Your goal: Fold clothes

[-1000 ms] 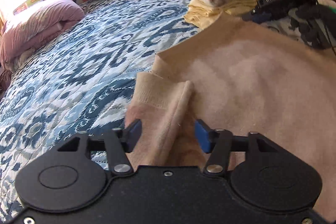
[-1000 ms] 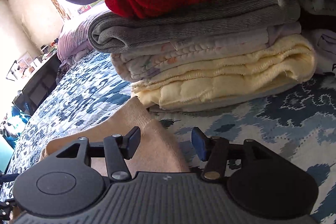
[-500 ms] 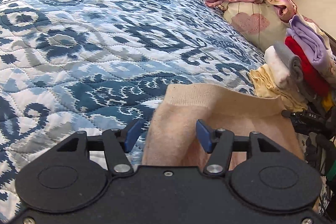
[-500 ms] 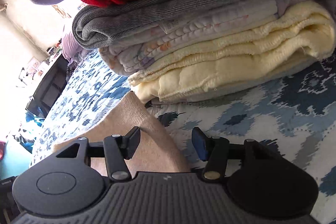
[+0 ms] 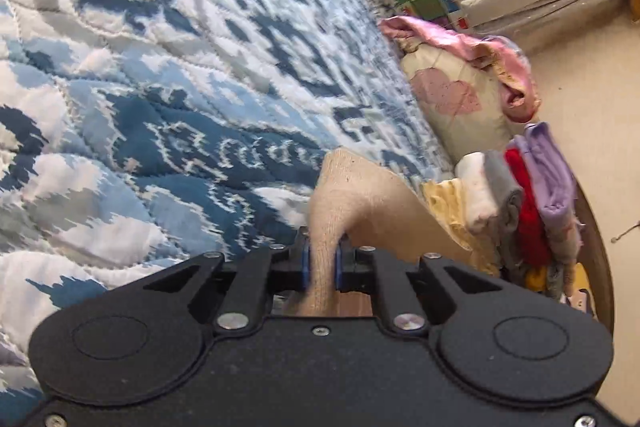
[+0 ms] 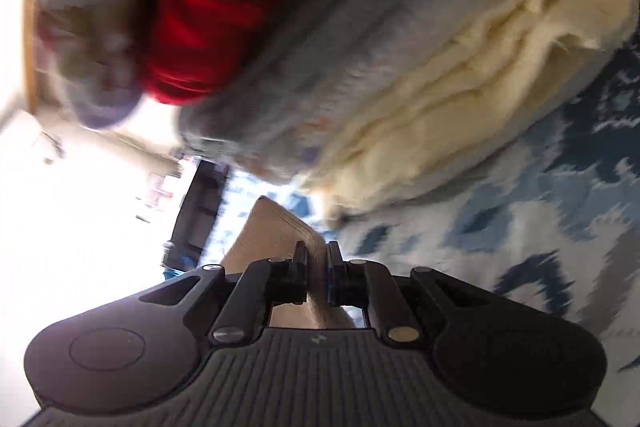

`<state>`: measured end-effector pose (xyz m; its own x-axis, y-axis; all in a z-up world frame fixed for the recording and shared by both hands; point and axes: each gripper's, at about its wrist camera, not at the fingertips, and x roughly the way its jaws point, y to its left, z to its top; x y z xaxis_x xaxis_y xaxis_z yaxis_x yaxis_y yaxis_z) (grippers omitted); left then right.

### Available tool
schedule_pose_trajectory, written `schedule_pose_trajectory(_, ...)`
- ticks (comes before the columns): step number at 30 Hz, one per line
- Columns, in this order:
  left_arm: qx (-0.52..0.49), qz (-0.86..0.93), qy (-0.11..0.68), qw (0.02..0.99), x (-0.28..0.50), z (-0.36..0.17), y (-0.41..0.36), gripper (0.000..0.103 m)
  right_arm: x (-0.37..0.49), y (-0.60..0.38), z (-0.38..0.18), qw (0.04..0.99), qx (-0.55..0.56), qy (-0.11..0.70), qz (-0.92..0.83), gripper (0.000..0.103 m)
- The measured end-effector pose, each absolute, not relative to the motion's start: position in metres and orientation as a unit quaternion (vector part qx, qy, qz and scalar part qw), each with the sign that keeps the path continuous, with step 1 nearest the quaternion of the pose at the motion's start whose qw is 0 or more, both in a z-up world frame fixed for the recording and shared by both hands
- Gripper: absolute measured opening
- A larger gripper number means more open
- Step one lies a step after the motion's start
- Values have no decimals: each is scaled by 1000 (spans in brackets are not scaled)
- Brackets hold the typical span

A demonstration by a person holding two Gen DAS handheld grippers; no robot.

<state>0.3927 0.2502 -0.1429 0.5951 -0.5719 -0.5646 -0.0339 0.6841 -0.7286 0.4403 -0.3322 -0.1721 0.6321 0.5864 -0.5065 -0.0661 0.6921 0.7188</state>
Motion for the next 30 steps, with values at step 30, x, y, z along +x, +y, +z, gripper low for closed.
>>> schedule_pose_trajectory(30,-56,-114,448,885,401,-116,188,17,439,-235,-130,908,-60,394,132,23)
